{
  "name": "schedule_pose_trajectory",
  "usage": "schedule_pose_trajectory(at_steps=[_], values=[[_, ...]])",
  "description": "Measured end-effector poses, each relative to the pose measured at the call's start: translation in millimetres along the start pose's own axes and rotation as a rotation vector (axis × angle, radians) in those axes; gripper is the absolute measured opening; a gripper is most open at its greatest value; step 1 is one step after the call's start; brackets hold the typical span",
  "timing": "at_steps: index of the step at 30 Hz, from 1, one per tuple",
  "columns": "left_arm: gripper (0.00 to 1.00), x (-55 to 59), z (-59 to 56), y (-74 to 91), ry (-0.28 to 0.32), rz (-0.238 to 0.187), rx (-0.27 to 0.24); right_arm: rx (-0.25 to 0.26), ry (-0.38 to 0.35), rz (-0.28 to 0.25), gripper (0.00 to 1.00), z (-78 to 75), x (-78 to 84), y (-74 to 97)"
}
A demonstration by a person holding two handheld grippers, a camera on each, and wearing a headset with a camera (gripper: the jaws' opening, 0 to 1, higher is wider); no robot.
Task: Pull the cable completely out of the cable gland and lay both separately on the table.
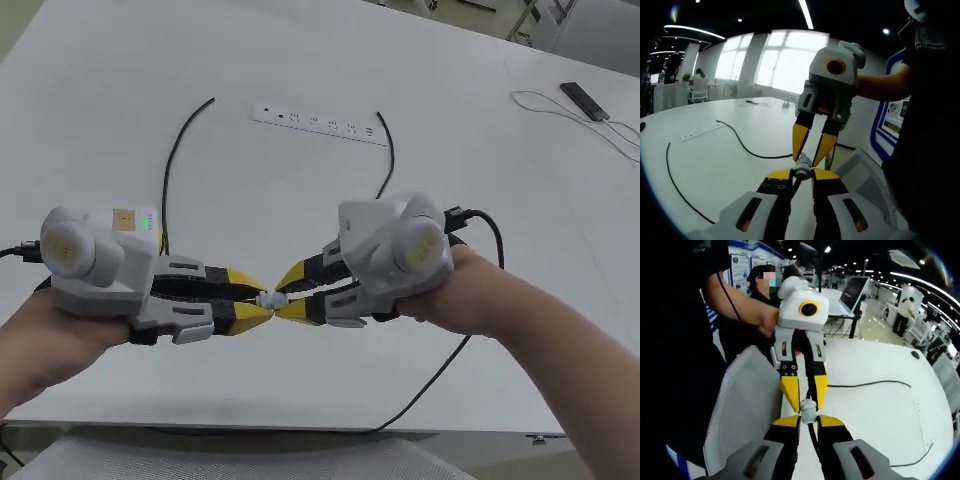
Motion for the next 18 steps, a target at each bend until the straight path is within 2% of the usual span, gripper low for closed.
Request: schedule_pose_trajectory(at_steps=[2, 3, 4, 5, 7, 9, 11, 13, 18], values=[[0.15, -1.8, 0.0, 1.2, -0.016, 0.001, -0.001, -0.049, -0.127, -0.074, 0.11, -0.7, -1.9, 6.0], [0.15, -2.3, -0.1, 1.6, -0.019, 0.0, 0.001, -0.057, -0.147, -0.083, 0.12, -1.2, -1.8, 7.0], [0.15, -3.0, -0.1, 2.0, -0.024, 0.002, 0.002, -0.068, -0.221, -0.102, 0.12, -4.1, 0.4, 9.5], [0.15, -3.4, 0.3, 2.4, -0.03, 0.005, 0.0, -0.074, -0.255, -0.121, 0.12, -7.0, 1.5, 11.0], [0.15, -4.8, 0.9, 3.0, -0.036, 0.007, -0.004, -0.125, -0.361, -0.164, 0.14, -8.3, 4.2, 13.7], [0.15, -7.8, 0.7, 2.9, -0.066, 0.004, 0.0, -0.132, -0.39, -0.206, 0.16, -14.4, 4.9, 14.9], [0.15, -9.5, -0.5, 2.1, -0.073, 0.009, 0.007, -0.194, -0.477, -0.25, 0.16, -15.9, 5.1, 16.4], [0.15, -10.9, -0.2, 0.4, -0.089, 0.012, 0.011, -0.223, -0.492, -0.275, 0.17, -16.4, 4.3, 16.5], [0.15, -13.6, 2.5, -2.9, -0.091, 0.03, 0.018, -0.243, -0.515, -0.271, 0.16, -19.5, 9.1, 11.9]])
Point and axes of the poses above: the centre of the closed fingertips' face, and the gripper's own axes: y roughly backward along the fingers, z roughly to its left, x roughly out of its underside, the point moved 3 cm from there along y, roughly backward along the fingers, and after that the axes turned 1 degree about x, right-handed, at the moved point
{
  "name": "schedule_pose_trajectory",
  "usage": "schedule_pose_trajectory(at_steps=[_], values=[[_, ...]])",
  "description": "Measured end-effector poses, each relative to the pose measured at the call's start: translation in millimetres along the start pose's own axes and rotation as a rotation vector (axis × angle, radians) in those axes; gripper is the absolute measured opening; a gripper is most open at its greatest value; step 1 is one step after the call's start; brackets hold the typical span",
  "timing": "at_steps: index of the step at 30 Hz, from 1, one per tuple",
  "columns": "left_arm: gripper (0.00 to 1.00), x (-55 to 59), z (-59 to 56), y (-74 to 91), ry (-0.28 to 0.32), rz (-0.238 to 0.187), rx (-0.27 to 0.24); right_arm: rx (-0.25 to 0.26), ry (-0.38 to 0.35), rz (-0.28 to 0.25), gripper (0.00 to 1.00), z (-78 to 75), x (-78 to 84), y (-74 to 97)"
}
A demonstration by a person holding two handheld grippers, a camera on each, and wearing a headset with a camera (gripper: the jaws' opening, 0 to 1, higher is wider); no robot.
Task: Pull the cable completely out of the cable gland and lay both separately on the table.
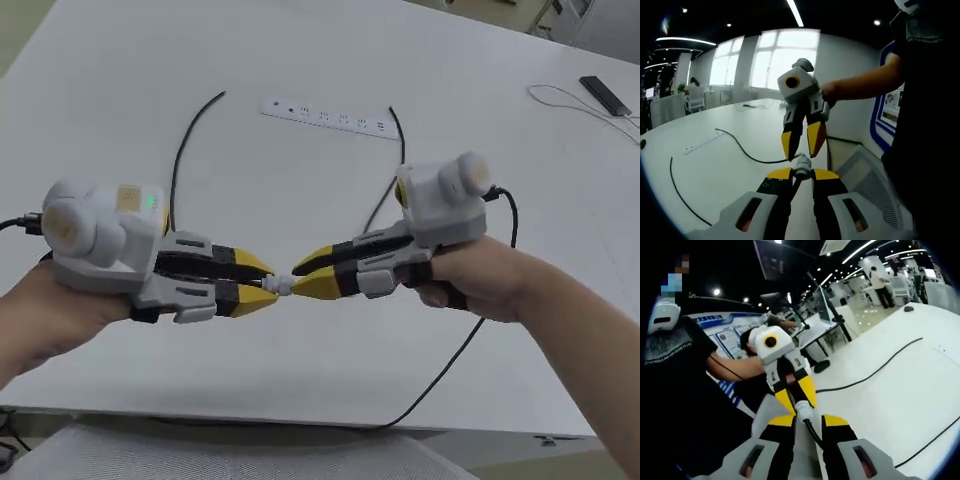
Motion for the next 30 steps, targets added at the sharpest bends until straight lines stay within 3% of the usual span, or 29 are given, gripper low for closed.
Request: schedule_pose_trajectory(at_steps=[7, 13, 17, 22, 30], values=[[0.15, -3.5, 2.5, -5.2, -0.001, 0.028, 0.013, -0.059, -0.002, 0.01, 0.13, 7.4, 2.3, -3.8], [0.15, -0.9, 0.3, -9.8, 0.005, 0.041, 0.022, -0.063, -0.008, 0.022, 0.09, 6.8, 7.1, -6.1], [0.14, 1.9, 1.7, -9.6, 0.012, 0.049, 0.018, -0.044, 0.027, 0.023, 0.08, 7.1, 7.3, -7.1], [0.14, 3.8, 3.7, -10.1, 0.04, 0.06, 0.016, 0.013, 0.124, 0.047, 0.08, 5.4, 7.4, -7.4], [0.14, 8.4, 1.4, -11.4, 0.087, 0.066, 0.035, 0.147, 0.444, 0.15, 0.07, 7.8, 13.3, -9.8]])
Point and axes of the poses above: the centre of the closed fingertips' face, and the gripper's own axes: y roughly backward along the fingers, z roughly to its left, x roughly out of its underside, the point moved 3 cm from there along y, roughly backward along the fingers, and after that the axes turned 1 degree about x, right-handed, at the moved point
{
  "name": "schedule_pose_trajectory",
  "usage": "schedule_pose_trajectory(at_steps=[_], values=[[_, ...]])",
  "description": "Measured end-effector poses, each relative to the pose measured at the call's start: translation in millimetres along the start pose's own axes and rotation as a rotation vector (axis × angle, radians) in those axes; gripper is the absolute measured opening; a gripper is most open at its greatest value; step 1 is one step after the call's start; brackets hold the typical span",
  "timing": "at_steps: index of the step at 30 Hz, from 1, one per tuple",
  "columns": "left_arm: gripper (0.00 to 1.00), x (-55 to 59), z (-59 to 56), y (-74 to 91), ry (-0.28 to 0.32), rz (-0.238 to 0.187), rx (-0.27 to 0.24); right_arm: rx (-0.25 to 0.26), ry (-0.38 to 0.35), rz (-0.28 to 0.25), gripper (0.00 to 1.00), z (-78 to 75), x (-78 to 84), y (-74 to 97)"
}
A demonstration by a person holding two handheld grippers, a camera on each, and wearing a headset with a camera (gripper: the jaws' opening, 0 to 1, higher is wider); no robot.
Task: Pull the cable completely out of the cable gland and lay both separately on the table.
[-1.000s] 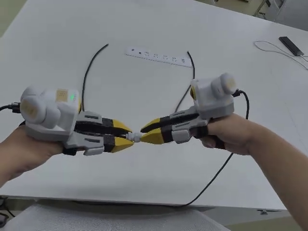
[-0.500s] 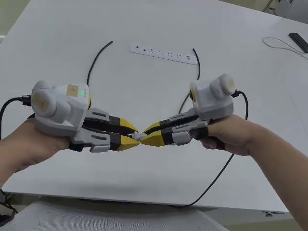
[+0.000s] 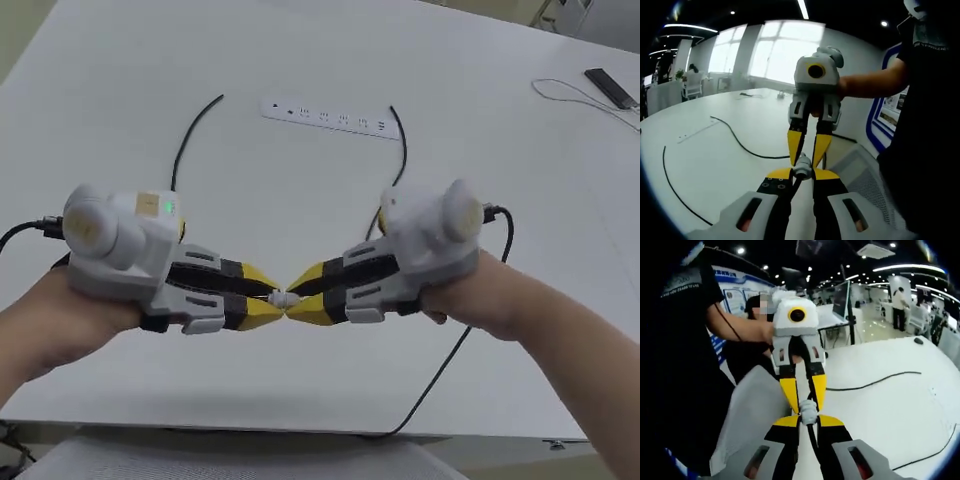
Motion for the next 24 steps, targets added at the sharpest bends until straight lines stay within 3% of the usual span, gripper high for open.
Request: schedule_pose_trajectory(at_steps=[10, 18, 24], values=[[0.15, 1.8, 0.2, 3.5, 0.058, -0.013, 0.014, 0.188, 0.326, 0.108, 0.07, 7.5, -2.8, -4.7], [0.15, 0.7, -3.9, 3.6, 0.059, -0.026, 0.025, 0.238, 0.345, 0.089, 0.08, 11.2, -2.0, -3.6], [0.15, 1.0, -3.7, 1.9, 0.049, -0.02, 0.024, 0.23, 0.296, 0.088, 0.08, 9.0, -1.7, -2.5]])
Point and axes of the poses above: the centre of the closed fingertips' face, and the gripper's own axes: y roughly backward along the fingers, z roughly to its left, x roughly out of its underside, the point moved 3 cm from there along y, roughly backward along the fingers, and after that the axes turned 1 degree about x, right-handed, at the moved point
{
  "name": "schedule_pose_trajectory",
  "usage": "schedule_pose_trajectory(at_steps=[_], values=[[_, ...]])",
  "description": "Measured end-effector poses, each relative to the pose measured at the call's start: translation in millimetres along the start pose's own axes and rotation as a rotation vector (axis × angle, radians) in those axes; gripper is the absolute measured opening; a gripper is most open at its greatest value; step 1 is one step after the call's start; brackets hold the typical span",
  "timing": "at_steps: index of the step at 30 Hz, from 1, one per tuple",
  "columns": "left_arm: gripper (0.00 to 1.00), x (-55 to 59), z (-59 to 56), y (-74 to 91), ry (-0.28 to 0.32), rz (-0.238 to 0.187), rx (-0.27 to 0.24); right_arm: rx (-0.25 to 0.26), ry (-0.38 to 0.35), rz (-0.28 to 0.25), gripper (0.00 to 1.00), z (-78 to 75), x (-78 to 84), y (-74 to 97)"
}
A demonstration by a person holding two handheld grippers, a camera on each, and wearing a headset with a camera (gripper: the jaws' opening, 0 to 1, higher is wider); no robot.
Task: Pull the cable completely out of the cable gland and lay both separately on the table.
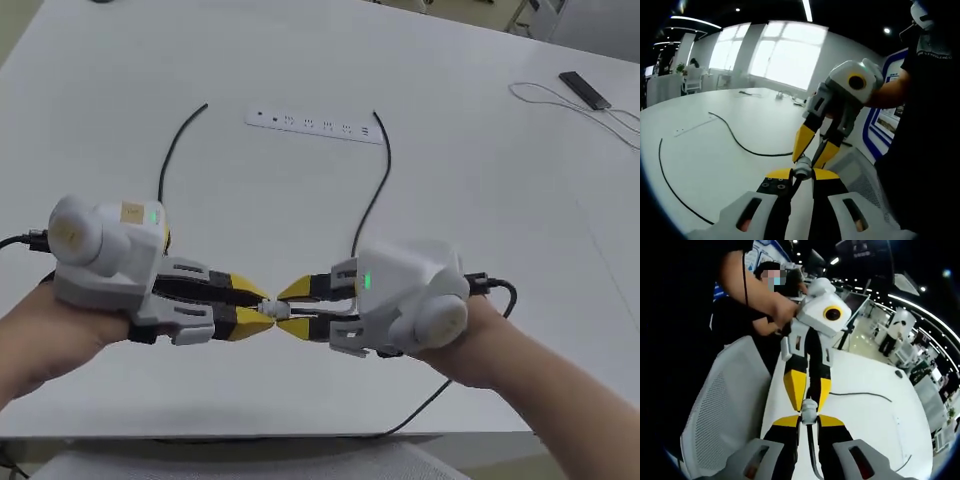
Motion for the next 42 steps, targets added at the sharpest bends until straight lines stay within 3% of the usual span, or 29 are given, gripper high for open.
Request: schedule_pose_trajectory(at_steps=[5, 8, 9, 11, 12, 14, 17, 19, 20, 22, 27, 31, 41, 42], values=[[0.15, -2.3, -0.5, 1.4, -0.014, -0.012, -0.007, -0.03, -0.099, -0.019, 0.1, -3.7, -2.2, 4.5], [0.15, -1.6, 0.8, 2.0, -0.024, -0.01, -0.015, -0.091, -0.25, -0.08, 0.14, -5.6, -5.3, 9.2], [0.15, -1.4, 0.8, 2.1, -0.029, -0.009, -0.016, -0.139, -0.346, -0.096, 0.16, -5.6, -4.9, 11.5], [0.15, -1.1, -0.3, 2.2, -0.035, -0.008, -0.015, -0.168, -0.438, -0.105, 0.17, -12.7, -1.0, 13.8], [0.15, -1.0, -1.1, 2.1, -0.042, -0.006, -0.015, -0.21, -0.538, -0.125, 0.17, -15.7, -0.4, 15.0], [0.15, -1.1, -1.9, 1.9, -0.053, -0.005, -0.016, -0.302, -0.672, -0.152, 0.22, -14.3, -0.8, 16.1], [0.15, -3.4, -4.2, 1.6, -0.064, -0.016, -0.014, -0.36, -0.735, -0.187, 0.2, -20.7, 3.3, 13.5], [0.15, -3.9, -5.2, 1.2, -0.071, -0.015, -0.012, -0.447, -0.827, -0.2, 0.21, -16.4, 0.3, 13.5], [0.15, -4.0, -5.7, 0.8, -0.081, -0.013, -0.013, -0.458, -0.84, -0.196, 0.21, -16.7, 1.8, 11.6], [0.15, -4.8, -6.5, 0.3, -0.08, -0.017, -0.007, -0.48, -0.821, -0.14, 0.2, -12.7, 9.8, 6.0], [0.15, -6.9, -6.3, -0.6, -0.107, -0.013, -0.009, -0.57, -0.905, -0.163, 0.18, -4.4, 4.8, 6.7], [0.15, -4.9, -7.0, -2.3, -0.121, 0.005, -0.01, -0.584, -0.973, -0.197, 0.13, -7.4, 4.1, 6.7], [0.15, -3.2, -8.6, -5.8, -0.122, 0.016, -0.009, -0.596, -0.952, -0.162, 0.08, -2.4, 8.6, 7.7], [0.15, -2.5, -8.6, -6.8, -0.121, 0.019, -0.01, -0.57, -0.89, -0.163, 0.08, -2.8, 9.9, 8.0]])
Point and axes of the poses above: the centre of the closed fingertips' face, and the gripper's own axes: y roughly backward along the fingers, z roughly to its left, x roughly out of its underside, the point moved 3 cm from there along y, roughly backward along the fingers, and after that the axes turned 1 degree about x, right-handed, at the moved point
